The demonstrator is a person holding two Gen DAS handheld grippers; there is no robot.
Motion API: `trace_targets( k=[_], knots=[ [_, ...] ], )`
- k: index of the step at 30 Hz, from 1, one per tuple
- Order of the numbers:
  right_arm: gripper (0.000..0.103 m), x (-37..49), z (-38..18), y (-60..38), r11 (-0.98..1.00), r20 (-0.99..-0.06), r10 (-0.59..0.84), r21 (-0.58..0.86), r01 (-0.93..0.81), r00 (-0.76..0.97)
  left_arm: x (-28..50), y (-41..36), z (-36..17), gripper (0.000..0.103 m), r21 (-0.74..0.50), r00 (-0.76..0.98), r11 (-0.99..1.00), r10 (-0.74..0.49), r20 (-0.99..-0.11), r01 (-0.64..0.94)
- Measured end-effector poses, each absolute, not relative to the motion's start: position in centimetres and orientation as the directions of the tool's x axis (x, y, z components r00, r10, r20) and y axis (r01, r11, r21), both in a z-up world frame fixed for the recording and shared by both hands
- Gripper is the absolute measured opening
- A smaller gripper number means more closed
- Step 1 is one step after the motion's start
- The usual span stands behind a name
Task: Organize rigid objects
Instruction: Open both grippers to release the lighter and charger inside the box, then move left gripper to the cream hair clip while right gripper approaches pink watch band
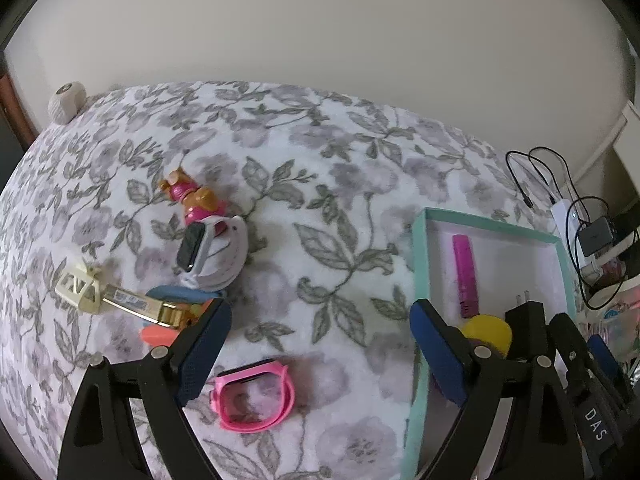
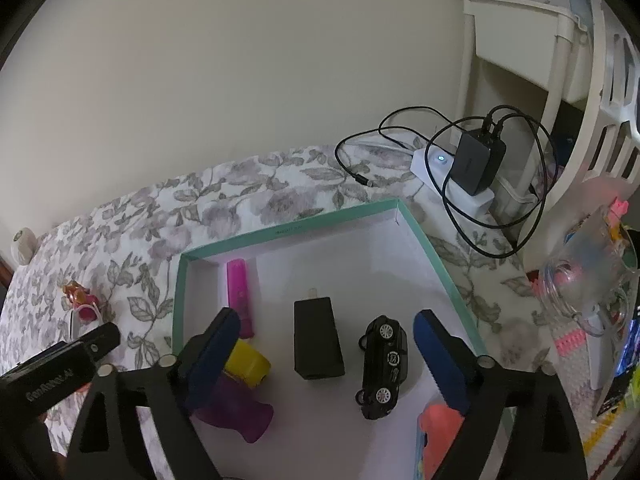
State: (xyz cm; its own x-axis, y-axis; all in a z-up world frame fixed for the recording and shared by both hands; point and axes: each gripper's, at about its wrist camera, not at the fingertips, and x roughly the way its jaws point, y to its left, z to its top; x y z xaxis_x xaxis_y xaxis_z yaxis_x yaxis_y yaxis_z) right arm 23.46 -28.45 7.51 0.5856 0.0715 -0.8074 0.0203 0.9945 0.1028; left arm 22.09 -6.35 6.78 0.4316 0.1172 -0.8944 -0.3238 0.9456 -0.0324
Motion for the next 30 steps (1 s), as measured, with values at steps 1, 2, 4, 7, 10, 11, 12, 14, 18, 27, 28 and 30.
trace_targets(
  k=[1,2,4,7,10,11,12,14,18,27,28,30],
  knots=[
    [0.092,23.5,7.4,-28.4,0.995,-0.811,0.069,0.099,0.02,0.58,21.9,-6.1,6.8,0.093,-0.033,0.429,0.943,0.12,-0.896,-0.331],
    [0.093,23.5,7.3,-28.4,0.995,-0.816,0.065,0.094,0.021,0.574,21.8,-5.8,6.7,0.099,-0.035,0.425,0.941,0.118,-0.898,-0.335],
    [0.099,23.4,7.2,-28.2,0.996,-0.82,0.059,0.086,0.02,0.569,21.5,-5.1,6.6,0.101,-0.047,0.411,0.935,0.11,-0.905,-0.352],
    [0.103,23.1,7.3,-27.9,0.998,-0.821,0.038,0.063,0.023,0.569,21.0,-4.1,6.4,0.101,-0.047,0.384,0.925,0.11,-0.917,-0.377],
    [0.103,22.8,7.6,-27.6,0.998,-0.82,0.041,0.063,0.018,0.571,20.4,-3.1,6.7,0.101,-0.032,0.371,0.92,0.126,-0.92,-0.392],
    [0.103,22.7,7.8,-27.4,0.998,-0.819,0.043,0.063,0.015,0.572,20.2,-2.8,7.0,0.101,-0.03,0.373,0.918,0.131,-0.919,-0.396],
    [0.103,22.5,8.0,-27.1,0.998,-0.819,0.043,0.059,0.01,0.572,20.0,-2.4,7.2,0.101,-0.028,0.375,0.916,0.135,-0.917,-0.4],
    [0.103,22.3,8.6,-26.7,0.999,-0.817,0.045,0.055,0.0,0.575,19.6,-1.7,7.9,0.101,-0.026,0.38,0.913,0.144,-0.914,-0.407],
    [0.103,21.6,10.7,-25.6,0.997,-0.803,0.076,0.076,-0.025,0.591,18.7,0.2,9.3,0.101,-0.031,0.383,0.91,0.143,-0.913,-0.414],
    [0.103,19.5,15.3,-20.7,0.987,-0.769,0.148,0.073,-0.145,0.622,15.2,7.7,12.8,0.101,-0.146,0.431,0.868,0.084,-0.899,-0.474],
    [0.103,19.3,15.5,-20.0,0.984,-0.767,0.157,0.07,-0.162,0.622,14.9,8.4,12.9,0.101,-0.146,0.433,0.861,0.093,-0.897,-0.486],
    [0.103,19.1,15.8,-18.3,0.979,-0.769,0.174,0.066,-0.194,0.615,13.8,10.4,13.3,0.101,-0.157,0.44,0.84,0.106,-0.891,-0.52]
  ],
)
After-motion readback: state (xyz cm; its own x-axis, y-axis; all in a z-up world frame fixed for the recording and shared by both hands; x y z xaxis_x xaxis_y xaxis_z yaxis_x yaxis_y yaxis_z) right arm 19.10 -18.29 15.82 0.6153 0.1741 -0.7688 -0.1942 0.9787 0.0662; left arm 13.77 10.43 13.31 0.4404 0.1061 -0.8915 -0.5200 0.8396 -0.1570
